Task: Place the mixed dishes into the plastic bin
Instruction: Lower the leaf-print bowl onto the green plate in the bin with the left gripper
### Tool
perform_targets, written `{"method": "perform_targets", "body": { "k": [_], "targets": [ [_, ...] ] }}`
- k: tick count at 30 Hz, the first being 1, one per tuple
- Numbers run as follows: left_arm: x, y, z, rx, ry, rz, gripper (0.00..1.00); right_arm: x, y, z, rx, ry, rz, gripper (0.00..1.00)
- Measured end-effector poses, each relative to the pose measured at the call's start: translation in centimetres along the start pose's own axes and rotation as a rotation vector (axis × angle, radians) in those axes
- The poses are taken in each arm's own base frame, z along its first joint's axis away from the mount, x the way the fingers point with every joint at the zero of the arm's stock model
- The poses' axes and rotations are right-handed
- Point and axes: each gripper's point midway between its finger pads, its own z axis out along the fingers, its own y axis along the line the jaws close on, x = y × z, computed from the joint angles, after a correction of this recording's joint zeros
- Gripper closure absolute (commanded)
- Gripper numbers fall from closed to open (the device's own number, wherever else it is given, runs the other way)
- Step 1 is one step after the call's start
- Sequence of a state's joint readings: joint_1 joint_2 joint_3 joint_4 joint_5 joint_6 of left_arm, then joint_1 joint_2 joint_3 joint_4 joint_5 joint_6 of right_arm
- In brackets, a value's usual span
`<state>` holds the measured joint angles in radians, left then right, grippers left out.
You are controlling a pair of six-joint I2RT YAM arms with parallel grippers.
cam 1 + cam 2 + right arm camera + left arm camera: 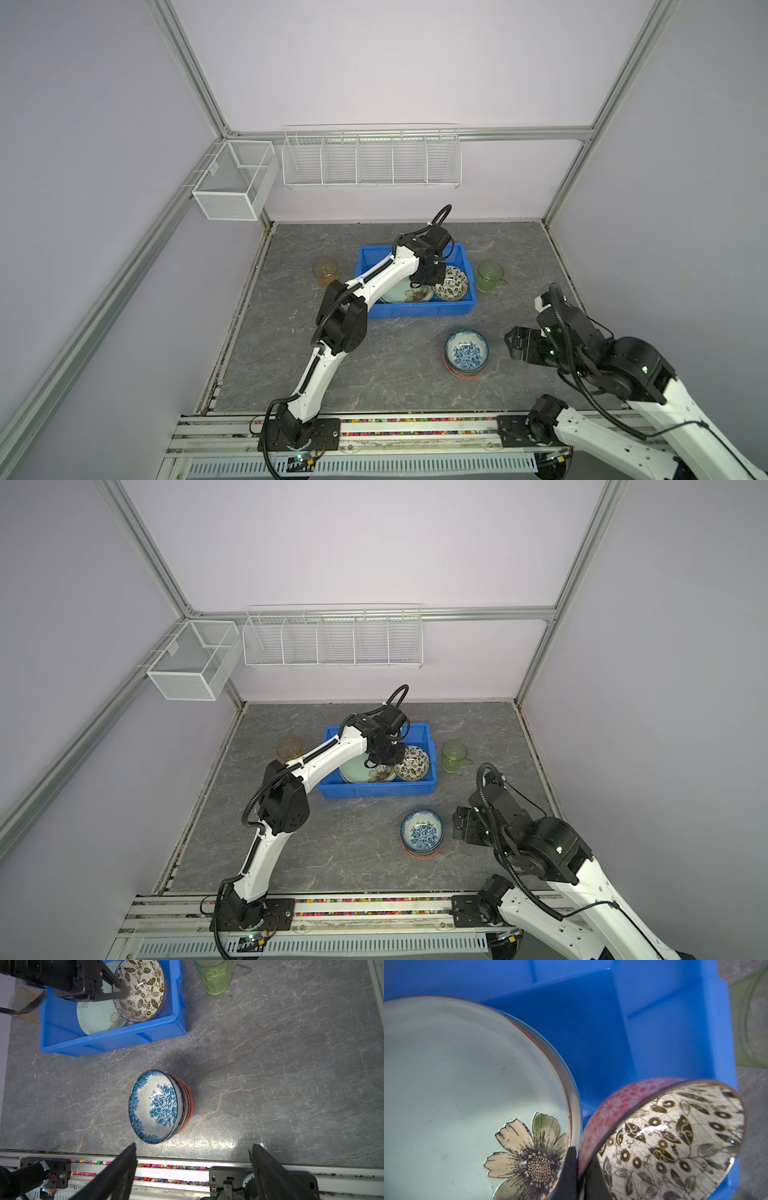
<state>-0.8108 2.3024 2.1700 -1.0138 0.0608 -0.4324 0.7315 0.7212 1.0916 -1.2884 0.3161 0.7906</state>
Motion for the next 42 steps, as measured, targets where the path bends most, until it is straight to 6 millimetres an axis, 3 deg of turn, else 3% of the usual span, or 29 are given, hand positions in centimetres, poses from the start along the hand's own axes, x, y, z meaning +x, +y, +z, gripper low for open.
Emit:
{"method": "perform_targets", "body": {
  "k": [27, 42],
  "targets": [
    [0.7, 0.3, 2.3, 0.026, 0.036, -0.009, 1.00, 0.3, 1.2, 2.3, -0.025, 0.072, -0.004, 0.12],
    [0.7, 0.5, 2.3, 0.023, 0.039, -0.012, 1.00, 0.2, 1.6, 2.8, -0.030, 0.085, -0.001, 0.12]
  ]
}}
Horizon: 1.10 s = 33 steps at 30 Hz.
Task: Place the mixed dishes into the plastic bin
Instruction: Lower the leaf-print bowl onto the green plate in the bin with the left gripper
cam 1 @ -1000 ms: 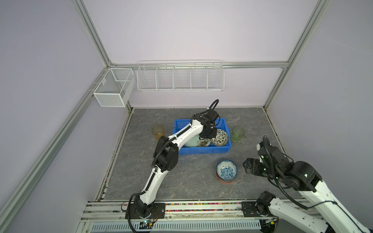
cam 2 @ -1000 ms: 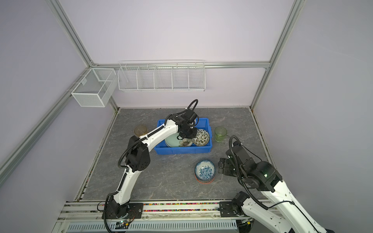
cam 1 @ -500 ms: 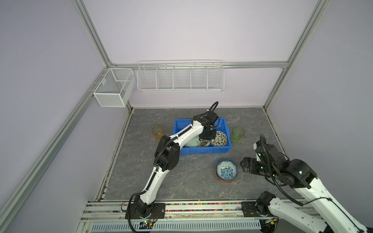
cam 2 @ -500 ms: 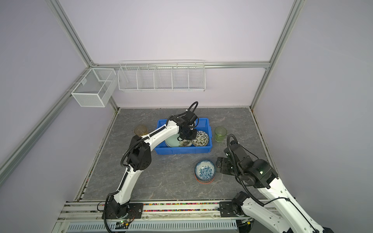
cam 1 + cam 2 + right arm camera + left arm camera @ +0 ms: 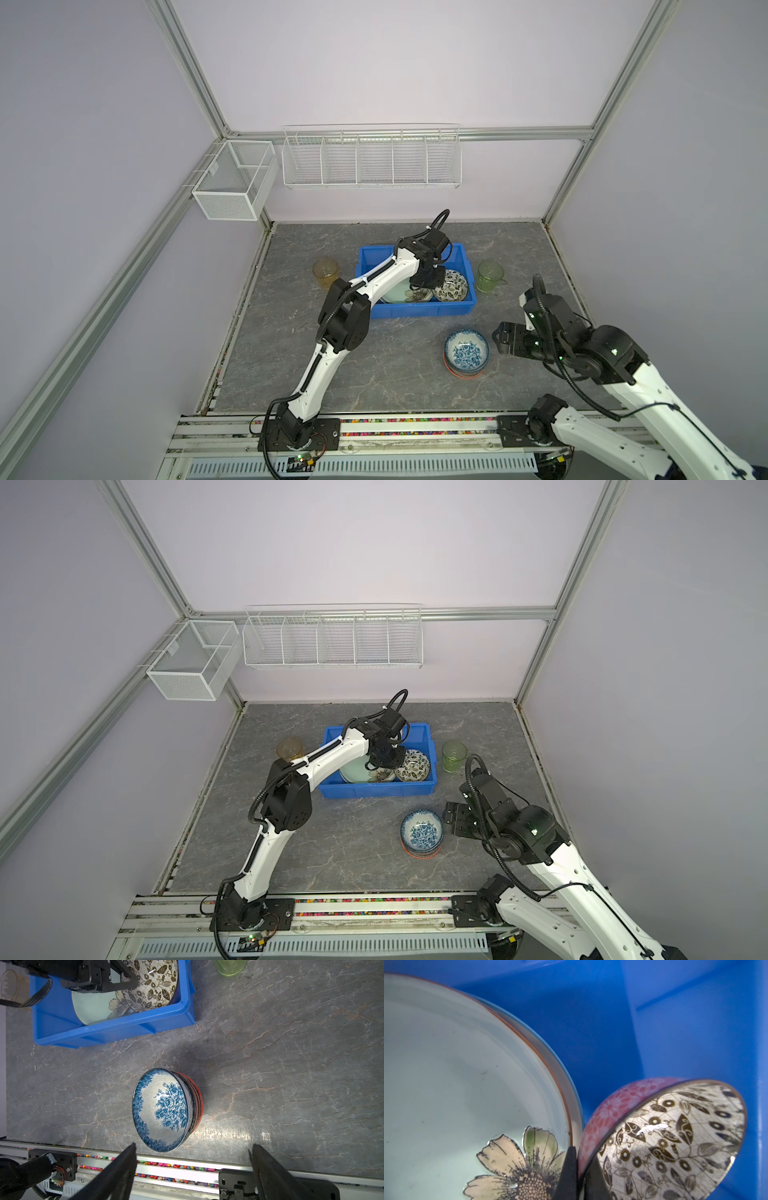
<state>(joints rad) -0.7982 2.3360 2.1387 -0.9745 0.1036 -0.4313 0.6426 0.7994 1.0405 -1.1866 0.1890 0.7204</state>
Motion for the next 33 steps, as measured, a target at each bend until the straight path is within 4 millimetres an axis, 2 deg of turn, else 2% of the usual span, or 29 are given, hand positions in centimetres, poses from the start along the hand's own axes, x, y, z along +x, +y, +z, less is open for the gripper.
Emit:
{"method": "perform_targets", "body": {
  "k": [11, 19, 22, 26, 33],
  "targets": [
    [0.1, 0.9, -1.0, -0.009, 0.018, -0.019, 1.00, -0.2, 0.3, 0.2, -0.009, 0.002, -0.007, 0.12],
    [-1.1, 0.8, -4.1, 0.025, -0.012, -0.048, 1.00, -0.3, 0.6, 0.3, -0.022, 0.006, -0.009, 0.12],
    [-1.8, 1.4, -5.1, 0.027, -0.027, -0.076, 1.00, -0.2, 0.7, 0.4, -0.022, 0.012, -0.008, 0.12],
    [-2.9, 4.5, -6.0, 0.005, -0.039, -0.145, 1.00, -0.2, 0.8, 0.6, -0.025, 0.021, -0.012, 0.12],
    [-4.2, 12.6, -7.6, -0.077, -0.065, -0.295, 1.00, -0.3, 1.2, 1.0, -0.030, 0.038, -0.027, 0.12]
  ]
}}
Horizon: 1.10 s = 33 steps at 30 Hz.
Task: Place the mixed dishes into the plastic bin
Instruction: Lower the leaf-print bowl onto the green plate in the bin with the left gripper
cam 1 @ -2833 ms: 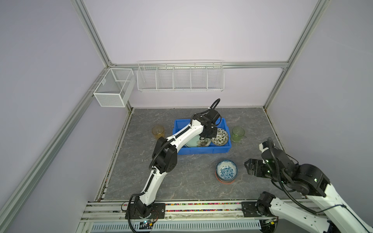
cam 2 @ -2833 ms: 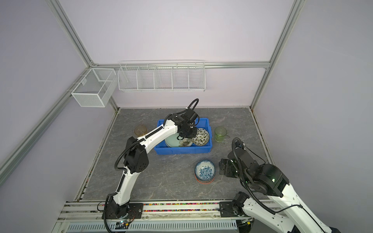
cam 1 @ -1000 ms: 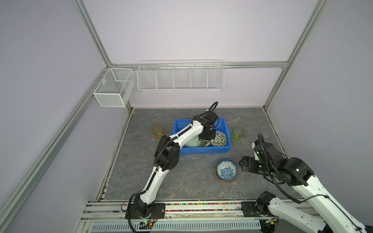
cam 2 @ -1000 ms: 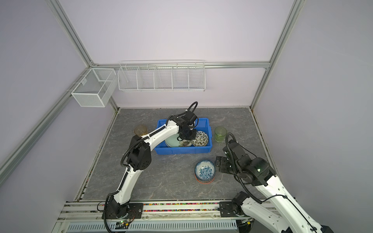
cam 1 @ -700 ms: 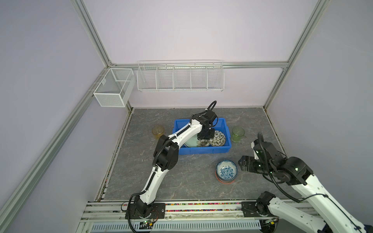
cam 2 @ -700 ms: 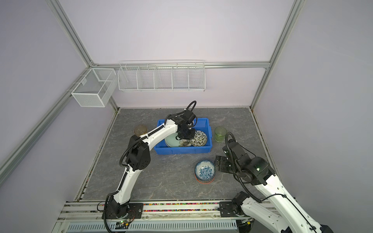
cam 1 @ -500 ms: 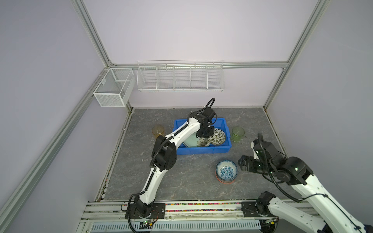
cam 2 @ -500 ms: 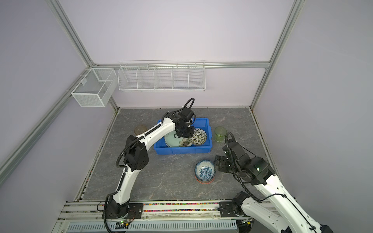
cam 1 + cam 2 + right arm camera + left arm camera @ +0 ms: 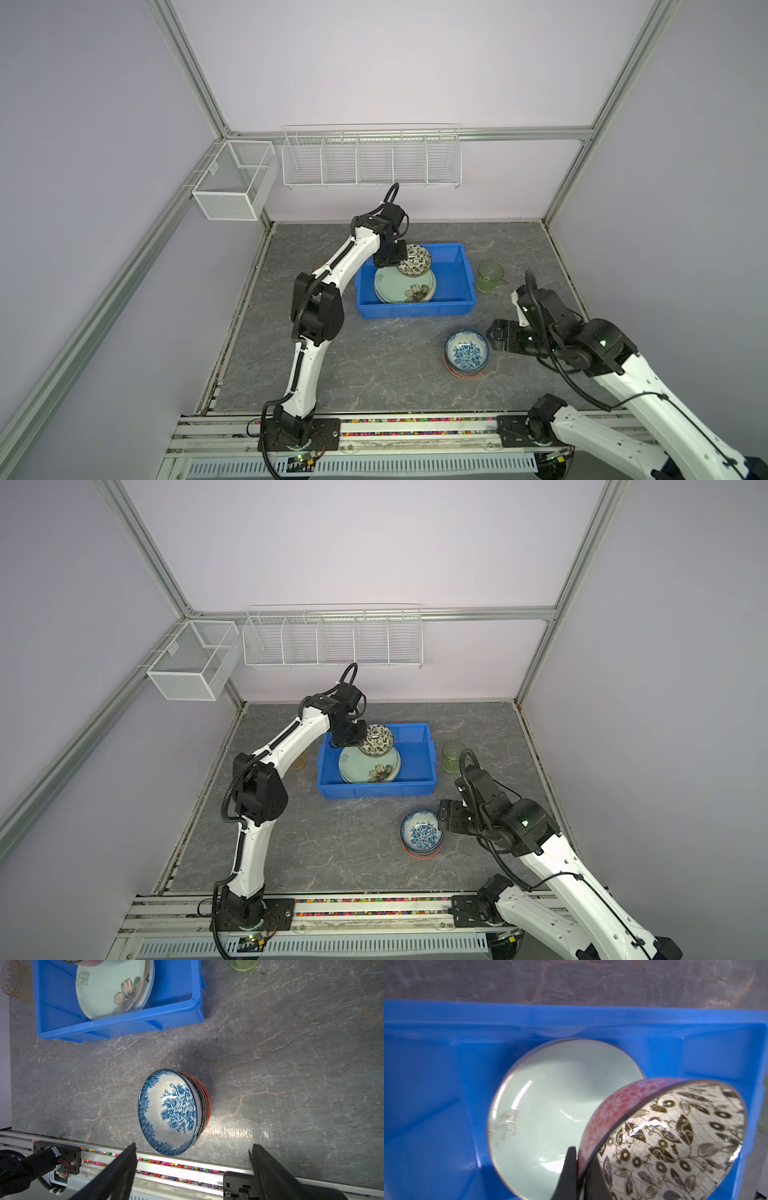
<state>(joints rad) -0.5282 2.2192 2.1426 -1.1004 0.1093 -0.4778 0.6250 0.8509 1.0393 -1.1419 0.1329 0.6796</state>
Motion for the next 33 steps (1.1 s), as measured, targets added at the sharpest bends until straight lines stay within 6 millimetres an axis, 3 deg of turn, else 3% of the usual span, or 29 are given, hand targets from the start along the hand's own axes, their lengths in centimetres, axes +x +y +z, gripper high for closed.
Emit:
{"method": "perform_targets", "body": {
  "k": [3, 6, 19, 33],
  "targets": [
    [-0.8, 1.8, -0.4, -0.024, -0.011, -0.031, 1.00, -0.2, 0.2, 0.4, 0.003, 0.006, -0.003, 0.12],
    [-0.9, 2.3, -0.4, -0.035, -0.010, -0.038, 1.00, -0.4, 0.4, 0.7, 0.000, 0.012, -0.007, 0.12],
    [0.0, 2.0, -0.2, -0.031, 0.023, -0.034, 1.00, -0.6, 0.6, 1.3, -0.011, 0.022, -0.008, 0.12],
    [1.8, 2.4, 2.4, -0.013, 0.087, -0.041, 1.00, -0.5, 0.7, 1.7, -0.019, 0.032, -0.007, 0.12]
  ]
}}
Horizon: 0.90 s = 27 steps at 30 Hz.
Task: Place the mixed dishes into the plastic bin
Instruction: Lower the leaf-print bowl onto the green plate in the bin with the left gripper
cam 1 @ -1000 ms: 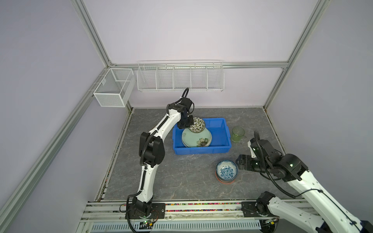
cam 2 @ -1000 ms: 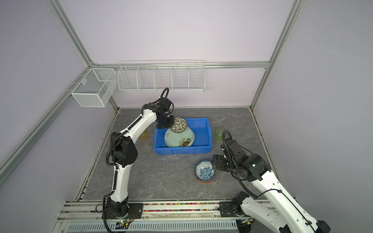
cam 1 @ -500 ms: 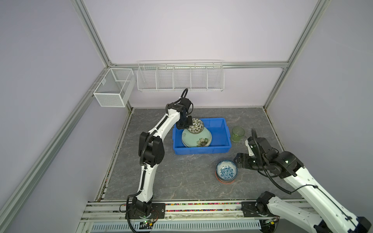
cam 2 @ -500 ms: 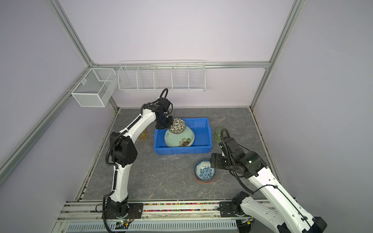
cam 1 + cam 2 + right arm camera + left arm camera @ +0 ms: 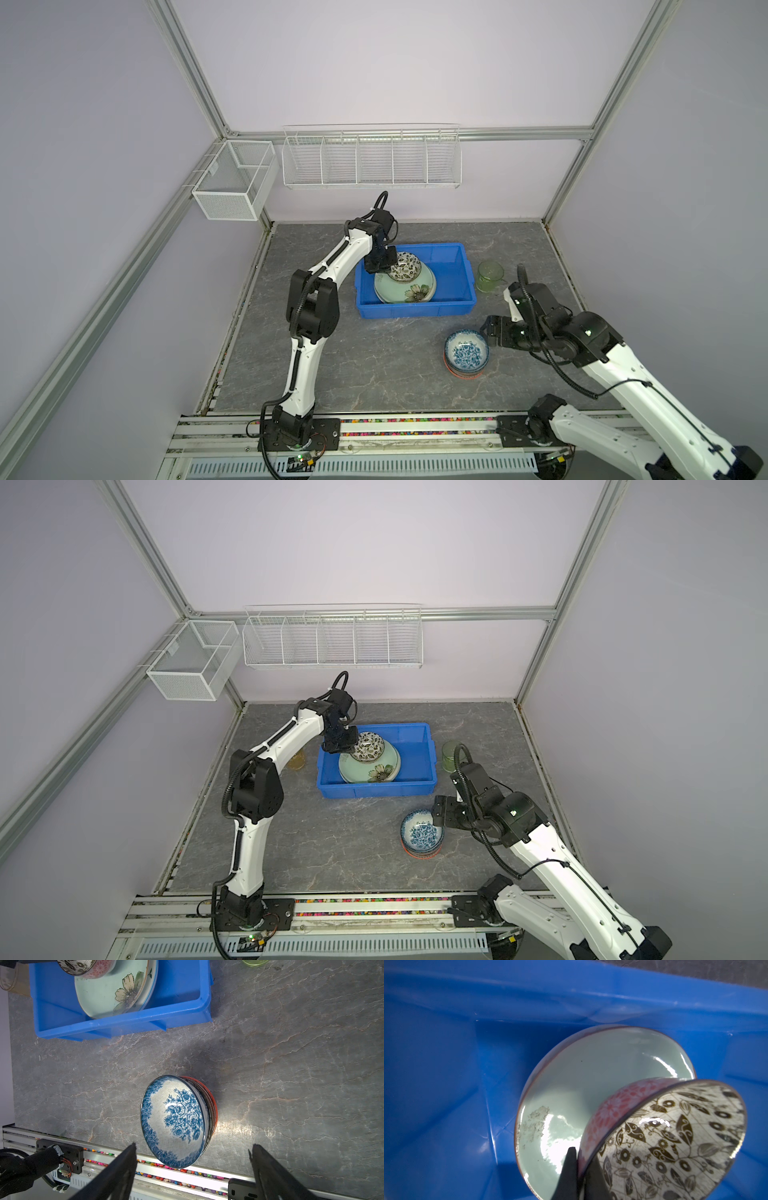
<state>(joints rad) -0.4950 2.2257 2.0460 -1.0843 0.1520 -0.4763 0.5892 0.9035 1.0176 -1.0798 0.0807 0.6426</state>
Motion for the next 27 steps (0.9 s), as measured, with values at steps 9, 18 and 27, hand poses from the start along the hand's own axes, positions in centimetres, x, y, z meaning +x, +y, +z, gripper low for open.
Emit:
{"method": "perform_targets", "body": {
  "k": [9, 18, 27],
  "targets": [
    [0.1, 0.0, 0.7, 0.012, 0.002, 0.001, 0.92, 0.1, -0.2, 0.2, 0.003, 0.005, 0.004, 0.12],
    [-0.1, -0.6, 1.0, 0.047, -0.003, 0.006, 0.69, 0.0, -0.2, 0.5, 0.005, 0.012, 0.001, 0.12],
    [-0.3, -1.1, 1.0, 0.069, -0.012, 0.012, 0.30, 0.1, -0.2, 1.2, 0.022, 0.042, -0.009, 0.12]
  ]
}}
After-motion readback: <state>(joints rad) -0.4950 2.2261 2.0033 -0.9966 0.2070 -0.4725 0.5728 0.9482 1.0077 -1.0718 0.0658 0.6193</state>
